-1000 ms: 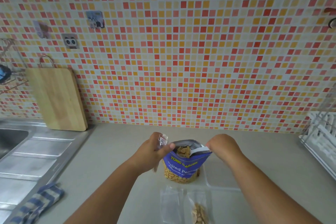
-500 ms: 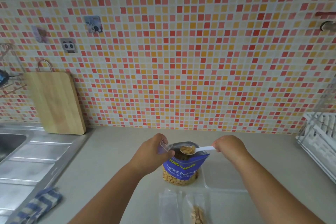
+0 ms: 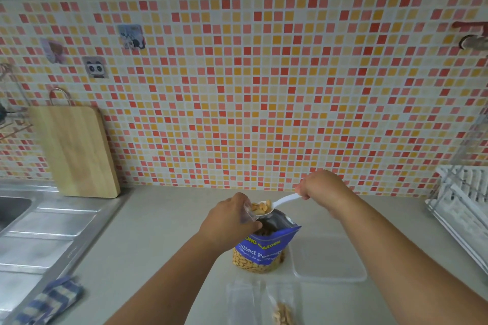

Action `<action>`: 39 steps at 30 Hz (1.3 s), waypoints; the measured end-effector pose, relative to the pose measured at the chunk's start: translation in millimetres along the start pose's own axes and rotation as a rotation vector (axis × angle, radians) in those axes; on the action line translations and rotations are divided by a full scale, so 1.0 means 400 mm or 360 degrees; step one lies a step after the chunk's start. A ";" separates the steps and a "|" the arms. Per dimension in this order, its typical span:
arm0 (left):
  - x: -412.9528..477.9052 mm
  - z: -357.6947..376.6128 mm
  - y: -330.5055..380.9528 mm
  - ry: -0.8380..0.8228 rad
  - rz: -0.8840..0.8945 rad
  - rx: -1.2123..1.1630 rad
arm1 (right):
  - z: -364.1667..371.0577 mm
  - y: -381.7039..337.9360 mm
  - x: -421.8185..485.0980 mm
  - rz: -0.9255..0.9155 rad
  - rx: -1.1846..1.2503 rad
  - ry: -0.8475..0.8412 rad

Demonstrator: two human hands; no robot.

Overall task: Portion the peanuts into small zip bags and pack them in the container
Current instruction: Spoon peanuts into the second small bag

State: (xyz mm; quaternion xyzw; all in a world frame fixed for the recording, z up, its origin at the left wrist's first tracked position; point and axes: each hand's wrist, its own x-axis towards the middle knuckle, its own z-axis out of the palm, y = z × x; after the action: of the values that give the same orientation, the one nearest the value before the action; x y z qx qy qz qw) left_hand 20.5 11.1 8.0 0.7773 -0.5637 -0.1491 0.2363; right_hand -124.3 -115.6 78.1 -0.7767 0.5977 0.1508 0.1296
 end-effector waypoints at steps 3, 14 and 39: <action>0.009 0.012 0.018 0.0039 -0.0018 -0.0074 | -0.005 -0.036 -0.049 -0.0298 0.0093 0.0312; -0.016 0.015 -0.036 0.0294 -0.0152 -0.1010 | -0.045 -0.006 -0.181 -0.0990 0.0030 0.1379; -0.162 0.099 -0.105 -0.0025 -0.0411 -0.1791 | 0.367 0.013 -0.187 -0.0592 0.1779 -0.0514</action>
State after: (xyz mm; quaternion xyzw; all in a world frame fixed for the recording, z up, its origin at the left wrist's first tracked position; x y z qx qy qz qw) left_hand 13.7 75.3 -50.3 0.5933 -0.2998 -0.4595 0.5890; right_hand -158.8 5.4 -28.0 -0.6498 0.4136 -0.0949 0.6306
